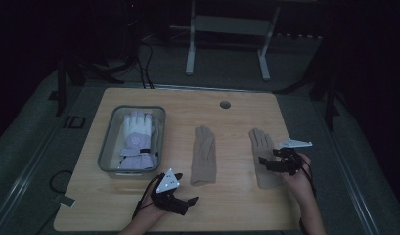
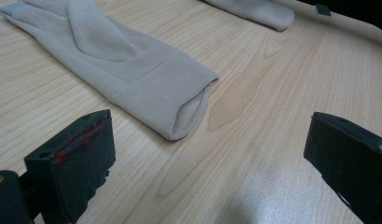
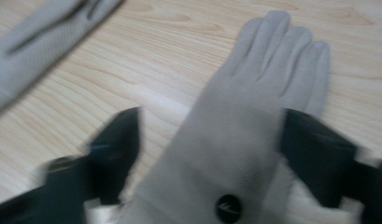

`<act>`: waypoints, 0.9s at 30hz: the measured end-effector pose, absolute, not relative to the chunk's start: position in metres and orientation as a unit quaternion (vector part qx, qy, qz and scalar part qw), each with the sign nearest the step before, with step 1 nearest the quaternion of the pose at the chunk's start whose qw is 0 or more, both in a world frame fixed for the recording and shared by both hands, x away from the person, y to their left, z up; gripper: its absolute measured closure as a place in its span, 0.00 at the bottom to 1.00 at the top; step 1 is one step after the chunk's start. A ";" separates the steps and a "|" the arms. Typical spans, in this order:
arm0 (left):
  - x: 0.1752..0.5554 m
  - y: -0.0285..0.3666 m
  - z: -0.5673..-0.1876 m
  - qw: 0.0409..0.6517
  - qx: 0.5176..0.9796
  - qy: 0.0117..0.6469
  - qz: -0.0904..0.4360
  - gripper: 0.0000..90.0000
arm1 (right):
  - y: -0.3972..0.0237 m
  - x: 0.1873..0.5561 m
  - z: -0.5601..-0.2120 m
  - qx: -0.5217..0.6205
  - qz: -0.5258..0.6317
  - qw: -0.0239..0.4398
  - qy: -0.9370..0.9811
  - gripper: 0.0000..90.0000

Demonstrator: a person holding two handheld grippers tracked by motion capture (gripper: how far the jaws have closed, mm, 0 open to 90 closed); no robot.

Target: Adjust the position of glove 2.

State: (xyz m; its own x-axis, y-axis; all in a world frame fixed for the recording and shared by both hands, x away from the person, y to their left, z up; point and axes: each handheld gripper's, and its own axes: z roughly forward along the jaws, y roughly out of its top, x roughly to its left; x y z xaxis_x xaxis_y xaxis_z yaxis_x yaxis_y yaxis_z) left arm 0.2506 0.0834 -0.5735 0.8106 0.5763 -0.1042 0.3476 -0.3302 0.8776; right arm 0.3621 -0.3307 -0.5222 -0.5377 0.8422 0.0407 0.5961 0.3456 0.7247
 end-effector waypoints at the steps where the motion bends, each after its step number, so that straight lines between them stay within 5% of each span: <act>1: 0.251 0.083 -0.573 0.503 0.808 0.286 0.114 0.03 | -0.331 0.364 -0.523 0.443 0.353 0.176 0.805 0.39; 4: 0.251 0.083 -0.573 0.503 0.808 0.287 0.112 0.03 | -0.332 0.370 -0.524 0.435 0.346 0.188 0.810 0.47; 19: 0.251 0.083 -0.574 0.502 0.809 0.285 0.112 0.03 | -0.336 0.379 -0.554 0.439 0.324 0.202 0.813 0.44; 27: 0.251 0.083 -0.574 0.502 0.808 0.285 0.113 0.03 | -0.333 0.376 -0.553 0.452 0.322 0.207 0.806 0.66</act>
State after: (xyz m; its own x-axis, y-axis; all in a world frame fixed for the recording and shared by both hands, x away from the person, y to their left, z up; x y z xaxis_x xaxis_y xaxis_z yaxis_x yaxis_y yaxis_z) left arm 0.2509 0.0832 -0.5735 0.8115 0.5750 -0.1041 0.3479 -0.3323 0.8767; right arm 0.3763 -0.3328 -0.5533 -0.5064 0.8613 -0.0419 0.5948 0.3841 0.7061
